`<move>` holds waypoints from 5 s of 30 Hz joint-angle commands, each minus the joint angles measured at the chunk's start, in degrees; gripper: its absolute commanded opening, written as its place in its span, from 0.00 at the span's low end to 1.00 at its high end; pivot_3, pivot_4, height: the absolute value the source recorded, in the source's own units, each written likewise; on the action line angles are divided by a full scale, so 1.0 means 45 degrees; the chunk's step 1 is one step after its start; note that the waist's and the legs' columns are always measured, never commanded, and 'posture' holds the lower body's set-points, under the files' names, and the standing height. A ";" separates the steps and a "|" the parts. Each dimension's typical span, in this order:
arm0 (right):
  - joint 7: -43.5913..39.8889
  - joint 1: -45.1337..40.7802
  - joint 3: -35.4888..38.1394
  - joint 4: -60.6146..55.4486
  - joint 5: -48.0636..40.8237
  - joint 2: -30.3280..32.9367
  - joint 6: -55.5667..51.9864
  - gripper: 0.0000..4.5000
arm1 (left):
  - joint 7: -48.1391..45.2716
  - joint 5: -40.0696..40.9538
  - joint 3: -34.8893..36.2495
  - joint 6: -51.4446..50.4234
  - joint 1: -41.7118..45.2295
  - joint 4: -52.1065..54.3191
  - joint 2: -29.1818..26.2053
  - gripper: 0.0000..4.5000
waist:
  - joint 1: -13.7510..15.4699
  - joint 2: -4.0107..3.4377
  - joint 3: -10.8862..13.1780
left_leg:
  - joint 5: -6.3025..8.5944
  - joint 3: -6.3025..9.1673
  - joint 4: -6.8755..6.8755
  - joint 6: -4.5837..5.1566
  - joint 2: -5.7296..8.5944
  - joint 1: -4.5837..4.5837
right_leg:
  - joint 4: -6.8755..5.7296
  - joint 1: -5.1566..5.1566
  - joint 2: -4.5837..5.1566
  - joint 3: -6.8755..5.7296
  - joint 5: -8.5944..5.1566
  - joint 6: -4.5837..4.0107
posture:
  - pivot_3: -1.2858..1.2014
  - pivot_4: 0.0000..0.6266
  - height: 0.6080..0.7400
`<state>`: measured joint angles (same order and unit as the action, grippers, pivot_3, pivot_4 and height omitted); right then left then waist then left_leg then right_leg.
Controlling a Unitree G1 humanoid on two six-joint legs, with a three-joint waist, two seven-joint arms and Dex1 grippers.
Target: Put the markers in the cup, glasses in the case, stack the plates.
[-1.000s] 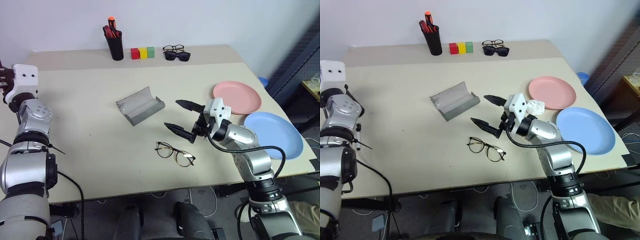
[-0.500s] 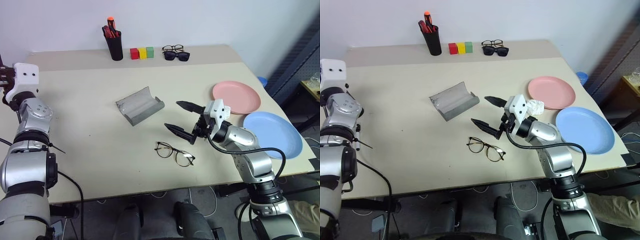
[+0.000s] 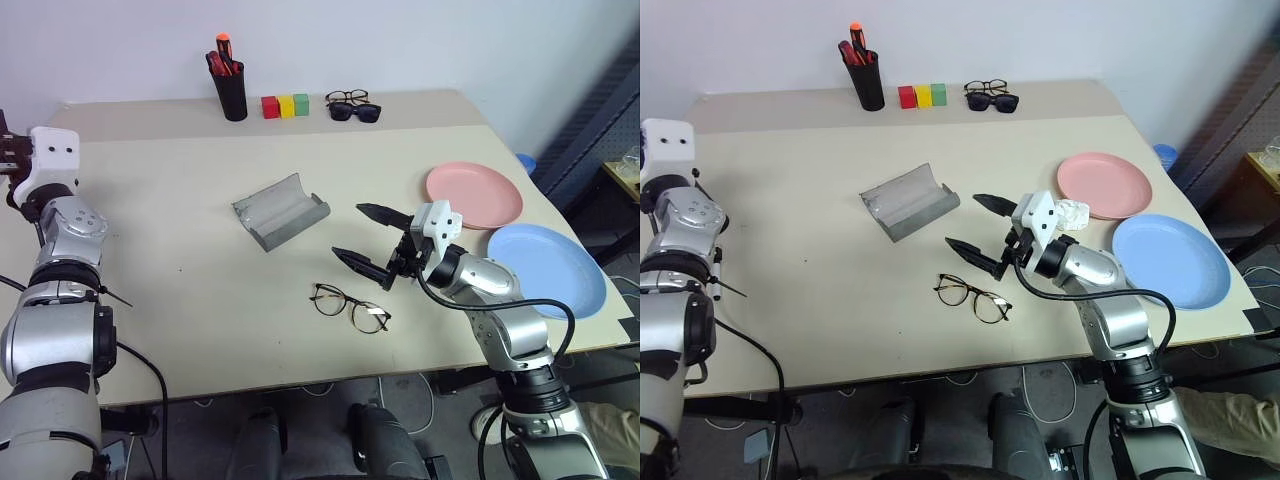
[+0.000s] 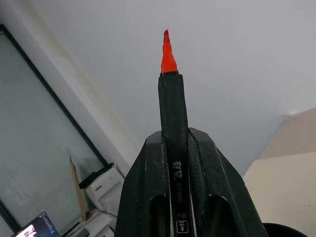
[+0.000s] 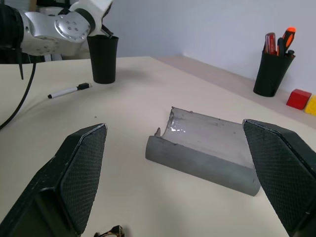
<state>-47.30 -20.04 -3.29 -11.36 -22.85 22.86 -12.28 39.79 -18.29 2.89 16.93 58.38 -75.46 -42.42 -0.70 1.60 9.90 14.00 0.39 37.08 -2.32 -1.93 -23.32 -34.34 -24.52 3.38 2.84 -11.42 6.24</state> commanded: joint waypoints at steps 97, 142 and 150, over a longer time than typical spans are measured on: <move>-0.1670 -0.0851 0.0432 0.0053 -0.1139 0.0833 0.0174 1.00 | -0.8562 0.6266 0.4305 -1.7801 -0.3242 0.7637 -0.0331 0.00 | -0.0382 0.0042 0.0012 | -0.0011 0.0020 -0.0002 -0.0014 -0.0008 0.0092 | -0.0130 0.0017 -0.0006 0.0010 -0.0042 -0.0039 | 0.52 0.24 1.00; -0.0952 -0.1020 0.0968 0.0592 -0.0971 0.0729 0.0497 1.00 | -0.3118 -0.0053 0.0670 0.4845 -0.0320 0.1276 -0.2014 0.00 | -0.0007 0.0101 0.0051 | -0.0013 -0.0023 0.0000 -0.0020 0.0007 0.0047 | -0.0133 -0.0015 0.0034 0.0001 -0.0058 -0.0005 | 0.52 0.24 1.00; -0.0732 -0.0976 0.1072 0.0474 -0.1005 0.0692 0.0404 1.00 | -0.2300 -0.0265 0.0378 0.4781 0.0103 0.0999 -0.2127 0.40 | -0.0014 0.0101 0.0051 | -0.0013 -0.0023 -0.0001 -0.0020 0.0006 0.0048 | -0.0133 -0.0015 0.0034 0.0001 -0.0058 -0.0003 | 0.52 0.24 1.00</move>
<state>-50.99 -24.46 -0.34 -6.59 -26.21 25.81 -10.89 27.90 -18.89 5.09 38.00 57.18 -71.26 -50.66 -0.77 2.05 10.13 13.94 0.29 37.08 -2.41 -1.89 -23.11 -34.94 -24.59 3.53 2.85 -11.68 6.22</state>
